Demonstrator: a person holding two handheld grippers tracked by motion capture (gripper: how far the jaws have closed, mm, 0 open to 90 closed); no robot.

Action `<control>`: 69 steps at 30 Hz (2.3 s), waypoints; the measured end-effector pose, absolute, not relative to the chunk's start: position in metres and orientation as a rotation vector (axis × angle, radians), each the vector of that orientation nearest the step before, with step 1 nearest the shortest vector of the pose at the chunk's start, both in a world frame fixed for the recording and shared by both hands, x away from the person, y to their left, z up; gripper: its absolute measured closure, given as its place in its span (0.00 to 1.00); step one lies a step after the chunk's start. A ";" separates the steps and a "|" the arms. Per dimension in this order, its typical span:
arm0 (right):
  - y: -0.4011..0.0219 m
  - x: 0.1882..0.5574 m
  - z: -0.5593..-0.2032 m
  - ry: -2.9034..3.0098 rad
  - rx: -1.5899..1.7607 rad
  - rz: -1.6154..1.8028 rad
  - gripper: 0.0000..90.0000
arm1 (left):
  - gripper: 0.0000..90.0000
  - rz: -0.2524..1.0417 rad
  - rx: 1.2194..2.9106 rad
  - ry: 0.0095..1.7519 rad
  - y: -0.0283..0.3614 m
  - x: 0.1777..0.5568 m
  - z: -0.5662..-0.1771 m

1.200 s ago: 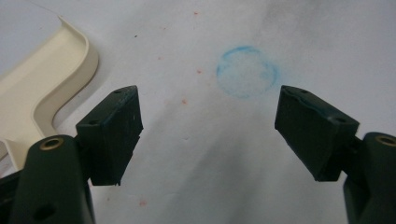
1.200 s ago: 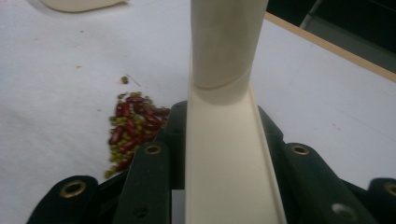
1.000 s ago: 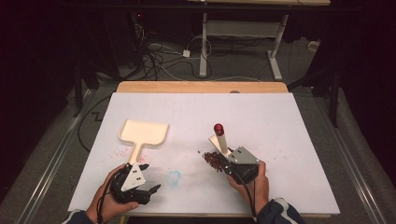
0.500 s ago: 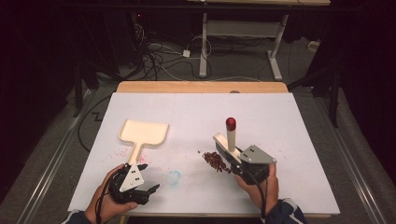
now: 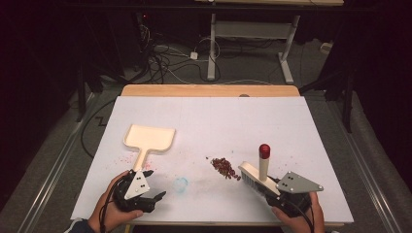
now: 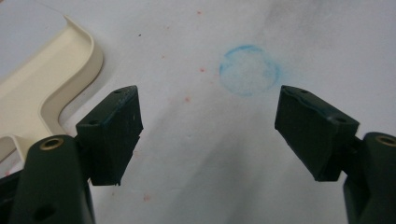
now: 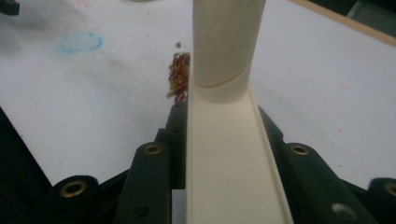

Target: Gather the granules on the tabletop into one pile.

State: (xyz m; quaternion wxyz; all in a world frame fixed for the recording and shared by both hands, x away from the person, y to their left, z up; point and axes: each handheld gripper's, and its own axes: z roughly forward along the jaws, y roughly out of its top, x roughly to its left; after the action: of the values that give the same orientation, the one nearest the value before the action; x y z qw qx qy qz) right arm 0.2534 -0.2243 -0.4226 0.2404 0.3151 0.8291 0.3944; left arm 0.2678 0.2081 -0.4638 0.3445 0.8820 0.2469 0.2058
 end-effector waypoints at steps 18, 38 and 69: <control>-0.207 0.277 -0.424 2.264 0.833 1.141 0.75 | 0.25 0.508 2.271 0.667 0.212 0.269 -0.465; -0.269 0.257 -0.394 2.474 0.839 1.149 0.74 | 0.25 0.564 2.219 0.761 0.224 0.273 -0.458; -0.326 0.396 -0.408 2.586 1.066 0.853 0.56 | 0.25 0.501 2.287 0.732 0.213 0.276 -0.470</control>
State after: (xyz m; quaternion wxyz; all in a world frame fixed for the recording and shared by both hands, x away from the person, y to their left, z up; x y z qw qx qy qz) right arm 0.3964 -0.3262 -0.4081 0.1084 0.3623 0.8792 0.2898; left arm 0.2763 0.2127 -0.4695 0.3373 0.8777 0.2810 0.1921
